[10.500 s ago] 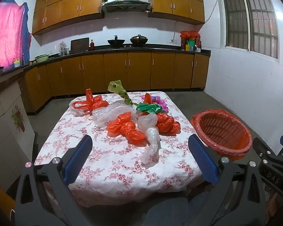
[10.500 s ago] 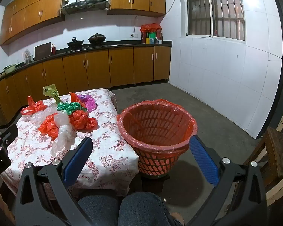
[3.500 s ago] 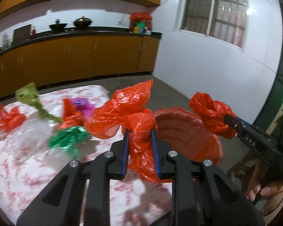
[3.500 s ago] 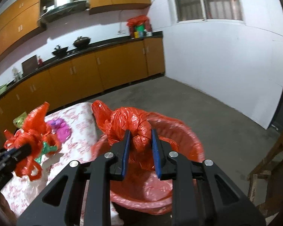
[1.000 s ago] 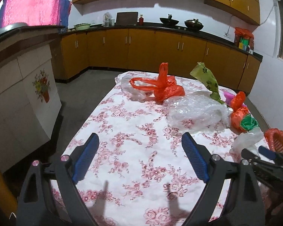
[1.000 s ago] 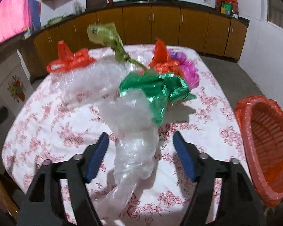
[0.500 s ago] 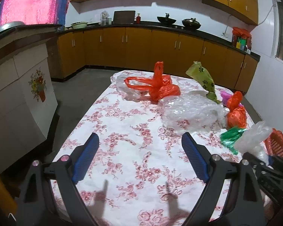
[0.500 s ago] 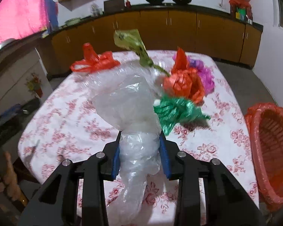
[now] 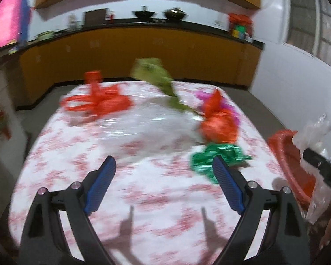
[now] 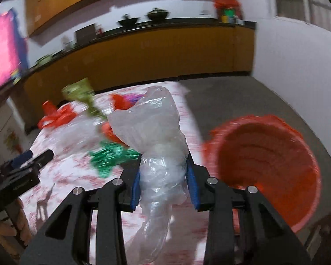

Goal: Collect trash
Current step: 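Grasp the green bag with the left tool while the right tool holds the clear bag, then carry the green and clear bags over the basket and open both tools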

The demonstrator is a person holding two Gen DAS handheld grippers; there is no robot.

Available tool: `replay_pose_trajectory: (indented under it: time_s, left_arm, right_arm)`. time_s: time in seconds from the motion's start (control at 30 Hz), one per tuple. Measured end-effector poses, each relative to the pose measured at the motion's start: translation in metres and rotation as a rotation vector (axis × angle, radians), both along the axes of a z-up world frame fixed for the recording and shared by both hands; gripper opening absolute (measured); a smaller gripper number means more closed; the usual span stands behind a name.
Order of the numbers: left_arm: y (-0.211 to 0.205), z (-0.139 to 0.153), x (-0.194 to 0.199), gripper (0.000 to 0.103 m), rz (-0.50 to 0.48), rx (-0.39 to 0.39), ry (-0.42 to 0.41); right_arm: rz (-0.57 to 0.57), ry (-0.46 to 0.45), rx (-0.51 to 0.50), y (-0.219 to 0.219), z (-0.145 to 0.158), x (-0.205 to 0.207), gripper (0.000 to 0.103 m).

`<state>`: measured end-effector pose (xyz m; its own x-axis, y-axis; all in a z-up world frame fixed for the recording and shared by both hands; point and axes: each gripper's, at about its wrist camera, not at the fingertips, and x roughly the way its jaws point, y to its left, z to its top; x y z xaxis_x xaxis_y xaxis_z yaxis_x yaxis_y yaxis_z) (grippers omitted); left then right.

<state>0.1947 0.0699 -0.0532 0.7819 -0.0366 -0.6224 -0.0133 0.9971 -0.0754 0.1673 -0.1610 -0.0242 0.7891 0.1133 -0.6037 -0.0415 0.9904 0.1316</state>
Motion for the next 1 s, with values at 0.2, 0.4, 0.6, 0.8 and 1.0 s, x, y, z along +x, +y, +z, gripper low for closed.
replay_pose_trajectory:
  time_s: [0.2,0.4,0.6,0.8,1.0]
  left_arm:
    - [-0.056,-0.022,0.045,0.087,-0.144,0.003,0.075]
    - [-0.077,-0.042,0.077,0.087,-0.142,0.004,0.147]
    - [-0.086,-0.061,0.091,0.086,-0.148,-0.001,0.213]
    - [-0.095,-0.061,0.09,0.056,-0.189,-0.004,0.207]
    - [-0.099,-0.058,0.077,0.039,-0.215,0.003,0.188]
  right_arm:
    - [-0.082,0.0,-0.01,-0.036,-0.002,-0.006,0.036]
    - [-0.116,0.031,0.003,-0.057,-0.015,-0.006,0.036]
    - [-0.125,0.043,0.02,-0.065,-0.021,-0.006,0.036]
    - [-0.132,0.046,0.027,-0.069,-0.022,-0.006,0.036]
    - [-0.14,0.043,0.031,-0.071,-0.02,-0.009,0.036]
